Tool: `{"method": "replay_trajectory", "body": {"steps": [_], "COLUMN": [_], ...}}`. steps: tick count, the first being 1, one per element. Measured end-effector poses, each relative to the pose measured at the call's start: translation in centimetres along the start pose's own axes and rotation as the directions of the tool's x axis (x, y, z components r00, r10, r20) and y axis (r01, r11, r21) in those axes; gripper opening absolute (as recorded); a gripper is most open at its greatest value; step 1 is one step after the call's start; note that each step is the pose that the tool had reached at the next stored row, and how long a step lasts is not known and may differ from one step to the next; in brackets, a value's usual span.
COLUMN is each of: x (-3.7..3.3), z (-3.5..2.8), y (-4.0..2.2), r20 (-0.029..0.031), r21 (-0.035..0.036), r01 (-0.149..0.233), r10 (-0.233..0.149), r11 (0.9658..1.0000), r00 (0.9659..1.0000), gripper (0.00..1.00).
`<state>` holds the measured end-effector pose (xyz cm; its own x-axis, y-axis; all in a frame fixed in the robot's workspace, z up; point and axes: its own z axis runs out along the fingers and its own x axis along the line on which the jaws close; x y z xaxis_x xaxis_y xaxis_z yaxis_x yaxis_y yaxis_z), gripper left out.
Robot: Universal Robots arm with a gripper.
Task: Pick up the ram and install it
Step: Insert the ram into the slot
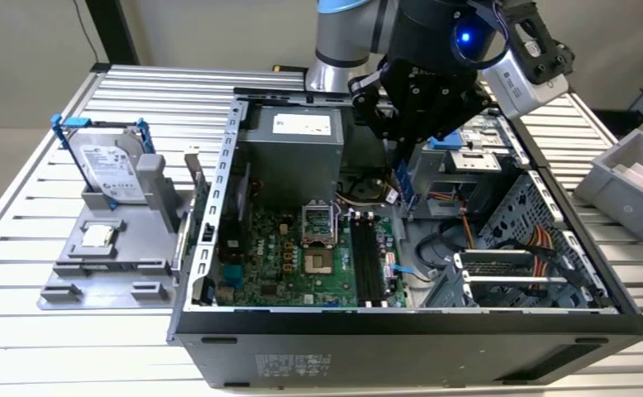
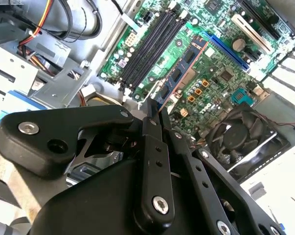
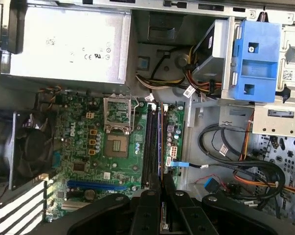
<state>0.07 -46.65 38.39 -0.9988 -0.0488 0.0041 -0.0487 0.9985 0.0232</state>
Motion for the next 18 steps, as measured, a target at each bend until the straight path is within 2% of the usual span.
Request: {"method": "replay_trajectory", "body": {"steps": [2,5,6,13,18], "x": [0.0,0.0,0.0,0.0,-0.08], "z": [0.01,0.03,0.03,0.18,0.3], "y": [0.0,0.0,0.0,0.0,-0.01], "r20": [0.002,0.0115,0.013,0.0137,0.0138], "r21": [-0.0001,0.0003,0.0006,0.0004,0.0005], "r01": [0.0,0.0,0.0,-0.023,-0.025], "r10": [0.0,0.0,0.0,0.023,0.025], "r11": [1.0,1.0,1.0,0.9997,0.9997], "r00": [1.0,0.9999,0.9999,0.9997,0.9996], "gripper": [0.0,0.0,0.0,0.0,0.0]}}
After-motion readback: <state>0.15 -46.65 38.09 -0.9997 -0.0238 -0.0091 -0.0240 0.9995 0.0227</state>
